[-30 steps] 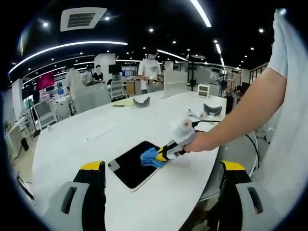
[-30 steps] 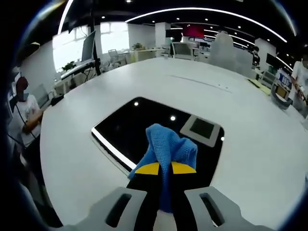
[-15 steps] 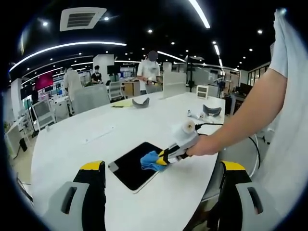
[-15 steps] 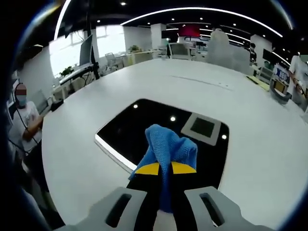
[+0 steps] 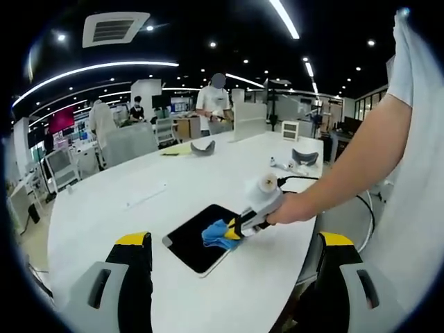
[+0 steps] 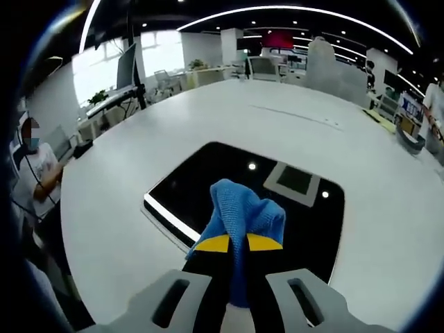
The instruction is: Wipe the mirror surface with the cleaning cloth until all visible marks leave the cleaned area.
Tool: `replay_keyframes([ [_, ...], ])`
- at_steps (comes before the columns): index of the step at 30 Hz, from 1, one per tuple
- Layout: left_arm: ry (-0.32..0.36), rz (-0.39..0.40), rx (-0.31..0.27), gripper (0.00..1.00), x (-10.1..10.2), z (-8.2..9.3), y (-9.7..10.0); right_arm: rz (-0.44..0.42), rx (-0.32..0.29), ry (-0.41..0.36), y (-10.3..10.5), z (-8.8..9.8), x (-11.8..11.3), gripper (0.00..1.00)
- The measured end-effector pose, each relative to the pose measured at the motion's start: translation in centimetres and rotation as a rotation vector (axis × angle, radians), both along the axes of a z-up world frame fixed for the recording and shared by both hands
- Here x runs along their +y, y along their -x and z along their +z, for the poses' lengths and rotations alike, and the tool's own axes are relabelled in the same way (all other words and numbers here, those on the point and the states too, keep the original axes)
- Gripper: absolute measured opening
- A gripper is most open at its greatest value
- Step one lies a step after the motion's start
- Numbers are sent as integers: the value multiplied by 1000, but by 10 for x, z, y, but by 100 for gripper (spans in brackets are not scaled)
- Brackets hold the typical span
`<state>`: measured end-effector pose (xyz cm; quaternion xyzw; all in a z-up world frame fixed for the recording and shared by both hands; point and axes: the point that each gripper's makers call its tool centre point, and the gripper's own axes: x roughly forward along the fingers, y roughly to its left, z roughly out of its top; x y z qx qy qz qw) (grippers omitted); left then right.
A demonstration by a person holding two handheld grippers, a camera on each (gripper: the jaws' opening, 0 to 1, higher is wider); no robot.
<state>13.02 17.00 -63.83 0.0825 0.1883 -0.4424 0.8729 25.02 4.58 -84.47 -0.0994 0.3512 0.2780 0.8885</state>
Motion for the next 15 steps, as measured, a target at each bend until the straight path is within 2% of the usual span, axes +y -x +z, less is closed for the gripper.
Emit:
replay_keyframes([
  [15, -11, -50, -9, 99, 8, -6, -1, -34, 27, 37, -15, 0, 7, 2],
])
